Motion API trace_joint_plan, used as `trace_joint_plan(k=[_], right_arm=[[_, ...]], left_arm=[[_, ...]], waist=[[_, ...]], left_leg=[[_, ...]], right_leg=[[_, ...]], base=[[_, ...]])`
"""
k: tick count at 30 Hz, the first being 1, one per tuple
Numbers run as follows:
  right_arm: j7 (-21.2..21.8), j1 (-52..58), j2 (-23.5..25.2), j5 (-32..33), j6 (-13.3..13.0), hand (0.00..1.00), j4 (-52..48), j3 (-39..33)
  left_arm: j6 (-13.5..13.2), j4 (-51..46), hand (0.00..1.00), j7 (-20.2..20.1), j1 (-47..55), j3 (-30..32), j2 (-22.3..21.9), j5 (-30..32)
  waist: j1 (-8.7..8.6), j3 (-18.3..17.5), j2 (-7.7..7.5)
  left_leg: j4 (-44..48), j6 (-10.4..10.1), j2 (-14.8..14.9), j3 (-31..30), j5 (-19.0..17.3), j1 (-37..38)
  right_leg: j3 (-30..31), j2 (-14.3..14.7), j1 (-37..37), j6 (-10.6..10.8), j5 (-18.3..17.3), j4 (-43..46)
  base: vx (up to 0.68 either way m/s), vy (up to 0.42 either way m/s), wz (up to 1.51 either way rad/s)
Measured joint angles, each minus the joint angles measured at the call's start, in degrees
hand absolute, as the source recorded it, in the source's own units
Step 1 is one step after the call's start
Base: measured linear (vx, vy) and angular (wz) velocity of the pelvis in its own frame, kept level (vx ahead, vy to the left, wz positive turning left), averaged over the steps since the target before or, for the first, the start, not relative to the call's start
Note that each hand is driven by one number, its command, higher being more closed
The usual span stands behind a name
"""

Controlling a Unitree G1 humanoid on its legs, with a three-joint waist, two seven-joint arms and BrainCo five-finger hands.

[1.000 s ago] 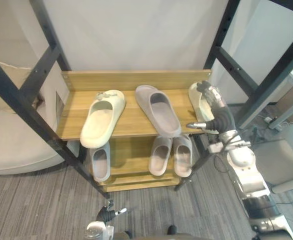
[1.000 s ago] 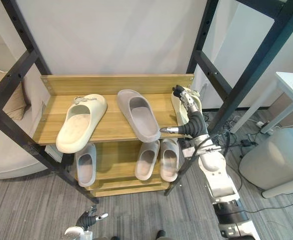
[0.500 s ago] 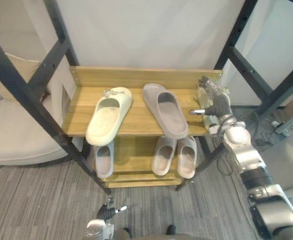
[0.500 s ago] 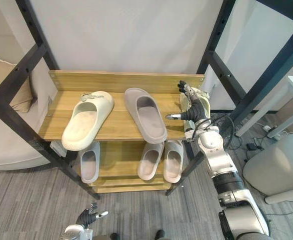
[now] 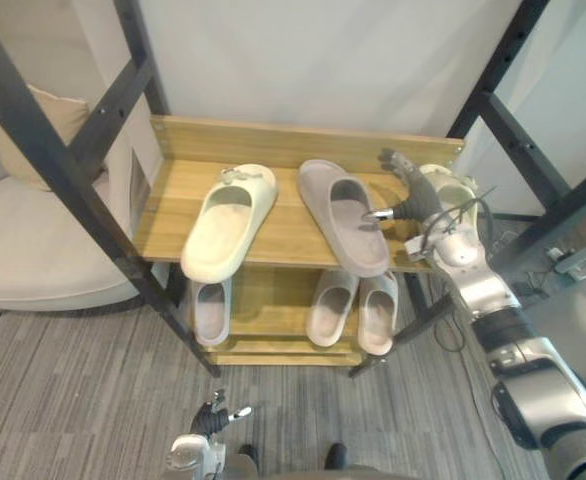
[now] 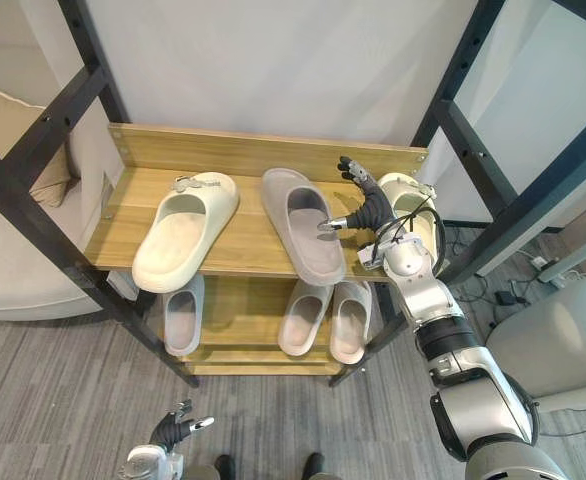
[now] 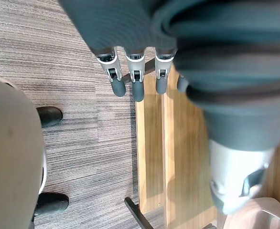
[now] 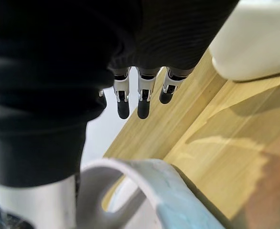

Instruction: Organize the slippers on the shoe rack

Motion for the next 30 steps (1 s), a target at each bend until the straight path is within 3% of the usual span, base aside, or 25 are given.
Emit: trace_joint_plan(k=[6, 7, 23, 30], right_arm=[[1.0, -4.3, 0.0, -0.4, 1.0, 0.00, 3.2, 2.4], [1.1, -5.1, 0.0, -1.2, 1.1, 1.00, 3.7, 2.6], [0.6, -12.3, 0.2, -2.1, 0.9, 1.00, 6.5, 4.1], [-0.4, -3.0, 0.2, -2.1, -0.2, 1.00, -6.1, 2.0]], left_arm=[[-0.2, -0.5, 0.00, 0.0, -0.6, 0.0, 0.3, -1.1], [-0.2, -0.5, 0.00, 0.0, -0.8, 0.0, 0.4, -1.1], [-0.2, -0.5, 0.00, 0.0, -2.1, -0.1, 1.3, -2.7], [0.0, -0.5, 0.00, 0.1, -2.1, -0.1, 1.3, -2.7]], waist=[[0.93, 1.4, -0.62], [1.21, 1.8, -0.80], [1.88, 4.3, -2.30], [1.70, 4.3, -2.28]], left_leg=[[-0.7, 0.1, -0.1, 0.3, 0.5, 0.0], [-0.9, 0.1, -0.1, 0.3, 0.6, 0.0], [-2.5, 0.1, 0.3, 0.1, 1.6, 0.0], [-2.5, 0.1, 0.5, 0.8, 1.5, 0.3]], right_leg=[[-0.1, 0.0, -0.2, -0.3, 0.6, -0.1], [-0.1, 0.0, -0.2, -0.3, 0.6, 0.0], [-1.7, 0.1, -1.0, -0.5, 0.8, 0.4], [-1.5, 0.3, -0.9, -0.5, 0.8, 0.4]], base=[[-0.01, -0.005, -0.02], [0.00, 0.000, 0.00], [0.00, -0.005, 0.01], [0.00, -0.007, -0.02]])
